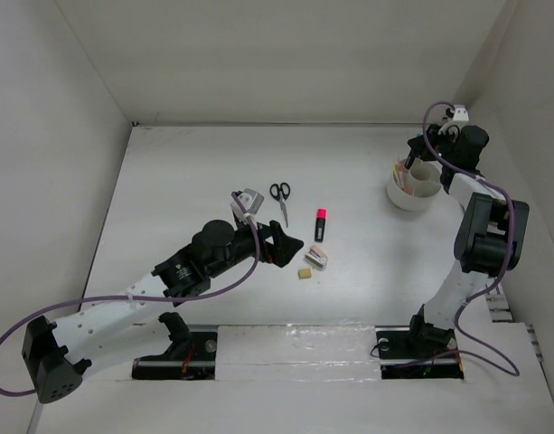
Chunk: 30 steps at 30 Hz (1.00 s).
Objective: Sort the stationery into containers
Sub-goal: Place the pen in the storage box.
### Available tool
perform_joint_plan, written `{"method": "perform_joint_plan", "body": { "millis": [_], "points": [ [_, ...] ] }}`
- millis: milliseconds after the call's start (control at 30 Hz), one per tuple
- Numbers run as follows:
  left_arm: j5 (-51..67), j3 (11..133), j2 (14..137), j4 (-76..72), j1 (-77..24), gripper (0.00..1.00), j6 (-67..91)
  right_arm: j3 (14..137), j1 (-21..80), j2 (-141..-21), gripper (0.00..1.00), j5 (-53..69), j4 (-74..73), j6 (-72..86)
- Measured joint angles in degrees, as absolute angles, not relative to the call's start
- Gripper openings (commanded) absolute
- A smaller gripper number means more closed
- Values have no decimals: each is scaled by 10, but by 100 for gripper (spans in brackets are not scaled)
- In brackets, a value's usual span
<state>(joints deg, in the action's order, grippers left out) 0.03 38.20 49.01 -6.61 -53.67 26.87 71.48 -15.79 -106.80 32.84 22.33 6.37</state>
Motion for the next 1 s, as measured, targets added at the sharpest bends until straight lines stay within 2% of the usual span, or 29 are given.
{"method": "perform_joint_plan", "body": {
  "millis": [67, 133, 400, 467, 567, 700, 833, 867, 967, 1000],
  "points": [
    [0, 382, 490, -66, -537, 100, 269, 710, -159, -1068, 4, 328, 223, 63],
    [0, 382, 490, -66, -537, 100, 269, 708, -159, -1068, 13, 328, 223, 63],
    [0, 382, 490, -66, -537, 100, 269, 703, -161, -1068, 24, 329, 224, 62],
    [0, 382, 490, -66, -537, 100, 268, 703, -161, -1068, 33, 328, 225, 62],
    [0, 382, 490, -66, -537, 100, 268, 698, -161, -1067, 40, 329, 228, 62],
    [0, 382, 490, -66, -537, 100, 268, 687, -163, -1062, 46, 333, 227, 62],
    [-1, 382, 490, -66, -537, 100, 268, 685, -165, -1054, 47, 337, 228, 63],
    [-2, 382, 490, -66, -537, 100, 268, 684, -166, -1051, 50, 339, 229, 65],
    [-17, 382, 492, -65, -537, 100, 269, 676, -166, -1027, 67, 340, 236, 77],
    [-22, 383, 496, -64, -537, 100, 270, 675, -165, -1015, 69, 338, 235, 80]
  ]
}}
